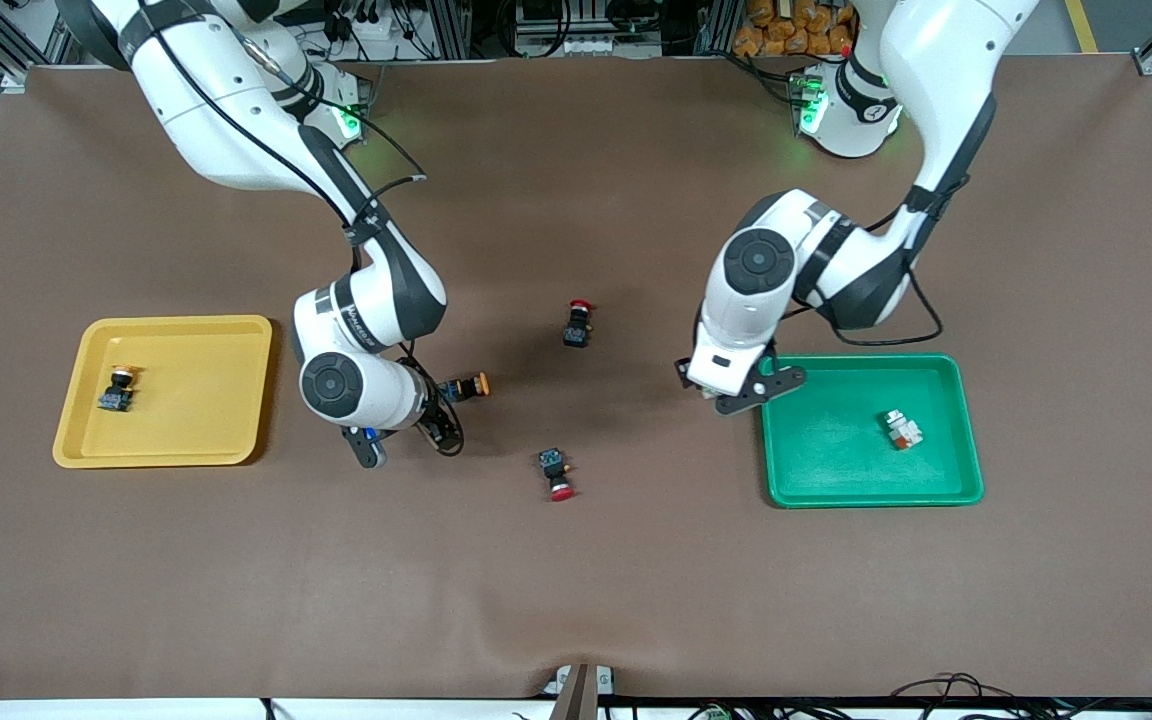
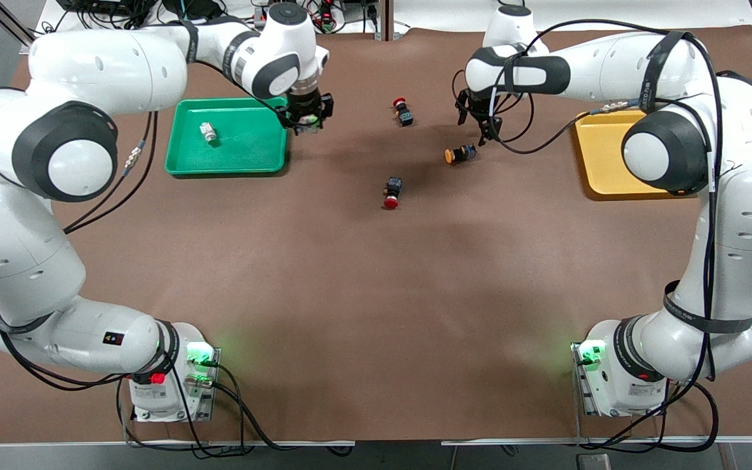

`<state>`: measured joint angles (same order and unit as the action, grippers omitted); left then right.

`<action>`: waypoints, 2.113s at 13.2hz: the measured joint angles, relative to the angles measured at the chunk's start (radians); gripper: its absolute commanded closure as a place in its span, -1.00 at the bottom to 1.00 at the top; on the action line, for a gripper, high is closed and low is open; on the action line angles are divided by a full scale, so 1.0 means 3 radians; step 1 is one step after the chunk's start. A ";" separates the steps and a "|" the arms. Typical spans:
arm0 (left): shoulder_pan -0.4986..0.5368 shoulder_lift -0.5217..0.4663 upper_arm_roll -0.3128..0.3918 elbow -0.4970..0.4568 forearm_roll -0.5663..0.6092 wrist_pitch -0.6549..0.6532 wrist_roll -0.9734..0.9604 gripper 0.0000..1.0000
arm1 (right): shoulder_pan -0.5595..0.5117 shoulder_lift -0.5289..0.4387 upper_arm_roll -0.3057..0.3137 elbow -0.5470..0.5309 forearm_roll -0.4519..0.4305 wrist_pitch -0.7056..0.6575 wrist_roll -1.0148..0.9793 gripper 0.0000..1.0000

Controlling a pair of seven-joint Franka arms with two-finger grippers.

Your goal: Place green and yellow buttons in trays

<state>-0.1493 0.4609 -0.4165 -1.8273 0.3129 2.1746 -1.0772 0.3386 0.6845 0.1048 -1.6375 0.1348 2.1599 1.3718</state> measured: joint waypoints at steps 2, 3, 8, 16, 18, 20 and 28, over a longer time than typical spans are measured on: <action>0.0244 -0.0056 0.0004 0.0000 0.0000 -0.0120 0.0239 1.00 | 0.0022 0.0000 0.0000 -0.0083 0.0000 0.0027 0.0072 -1.00; 0.0397 -0.0068 0.0005 -0.0001 0.0000 -0.0136 0.0344 1.00 | 0.0029 0.0000 0.0000 -0.0106 0.0000 0.0048 0.0114 -0.59; 0.1015 -0.0069 0.0004 -0.0021 0.0000 -0.0139 0.0843 1.00 | 0.0083 0.0002 0.0000 -0.0169 0.0003 0.0239 0.0190 1.00; 0.1349 0.0108 0.0004 -0.0086 0.0000 0.0155 0.1099 1.00 | 0.0035 -0.0035 -0.0057 -0.0106 0.0002 -0.0096 0.0070 1.00; 0.1358 0.0215 0.0001 -0.0092 0.0000 0.0289 0.1110 1.00 | -0.0157 -0.0186 -0.0097 0.0031 0.0001 -0.0609 -0.0298 1.00; 0.1333 0.0293 -0.0019 -0.0091 0.0000 0.0362 0.1111 1.00 | -0.0485 -0.0415 -0.0110 0.0087 0.0000 -0.0987 -0.0839 1.00; 0.1249 0.0354 -0.0054 -0.0032 0.0000 0.0447 0.1111 -1.00 | -0.1686 -0.0601 -0.0134 -0.0024 -0.0175 -0.1365 -0.3107 1.00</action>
<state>0.2254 0.5672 -0.4326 -1.8370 0.3129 2.3089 -0.7439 -0.1672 0.5042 0.0646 -1.6448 0.0821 1.7505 0.4398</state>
